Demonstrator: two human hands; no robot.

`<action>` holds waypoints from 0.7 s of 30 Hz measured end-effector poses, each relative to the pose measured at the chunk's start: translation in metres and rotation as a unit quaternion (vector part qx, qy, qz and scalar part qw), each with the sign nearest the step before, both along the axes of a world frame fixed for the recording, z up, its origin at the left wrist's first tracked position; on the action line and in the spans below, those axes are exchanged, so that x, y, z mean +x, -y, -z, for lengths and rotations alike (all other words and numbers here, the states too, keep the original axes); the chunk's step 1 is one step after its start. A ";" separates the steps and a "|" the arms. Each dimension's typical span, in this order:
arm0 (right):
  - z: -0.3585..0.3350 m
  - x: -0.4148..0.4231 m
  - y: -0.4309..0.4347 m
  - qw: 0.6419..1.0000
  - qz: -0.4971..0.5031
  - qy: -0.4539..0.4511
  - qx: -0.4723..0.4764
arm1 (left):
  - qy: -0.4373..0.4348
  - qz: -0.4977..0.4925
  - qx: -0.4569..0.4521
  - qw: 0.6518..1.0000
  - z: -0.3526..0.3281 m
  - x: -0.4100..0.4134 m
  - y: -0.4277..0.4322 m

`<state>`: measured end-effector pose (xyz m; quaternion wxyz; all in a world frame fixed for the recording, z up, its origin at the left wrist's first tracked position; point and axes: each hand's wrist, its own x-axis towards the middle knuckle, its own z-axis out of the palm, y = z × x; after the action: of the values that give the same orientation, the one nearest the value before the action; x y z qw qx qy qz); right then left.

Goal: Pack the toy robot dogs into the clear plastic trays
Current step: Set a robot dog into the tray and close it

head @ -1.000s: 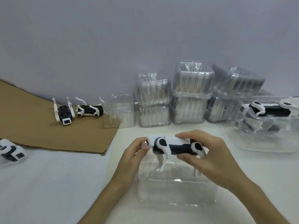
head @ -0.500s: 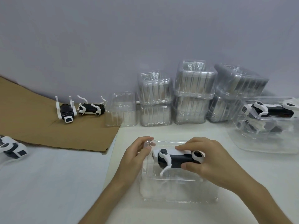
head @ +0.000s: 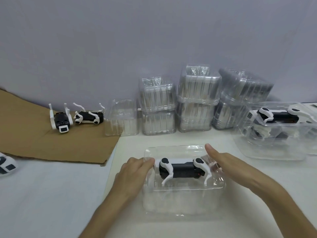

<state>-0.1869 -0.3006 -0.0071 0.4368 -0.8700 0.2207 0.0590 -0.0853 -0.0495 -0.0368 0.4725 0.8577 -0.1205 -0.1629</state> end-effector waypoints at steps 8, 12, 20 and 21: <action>0.005 0.010 -0.009 0.958 -0.048 0.173 0.222 | -0.015 0.009 -0.244 0.970 -0.001 -0.002 0.006; 0.006 0.010 -0.010 0.952 0.031 0.213 0.218 | -0.028 0.045 -0.211 0.976 -0.002 0.002 0.000; 0.006 0.008 -0.008 0.956 -0.034 0.187 0.225 | 0.021 0.031 -0.193 0.980 0.001 0.001 -0.002; 0.007 0.009 -0.008 0.955 -0.028 0.191 0.224 | 0.024 0.027 -0.194 0.980 0.001 0.001 -0.002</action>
<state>-0.1781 -0.2927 -0.0137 0.6529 -0.7505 0.0902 -0.0481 -0.0840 -0.0476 -0.0378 0.6222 0.7499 -0.1844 -0.1284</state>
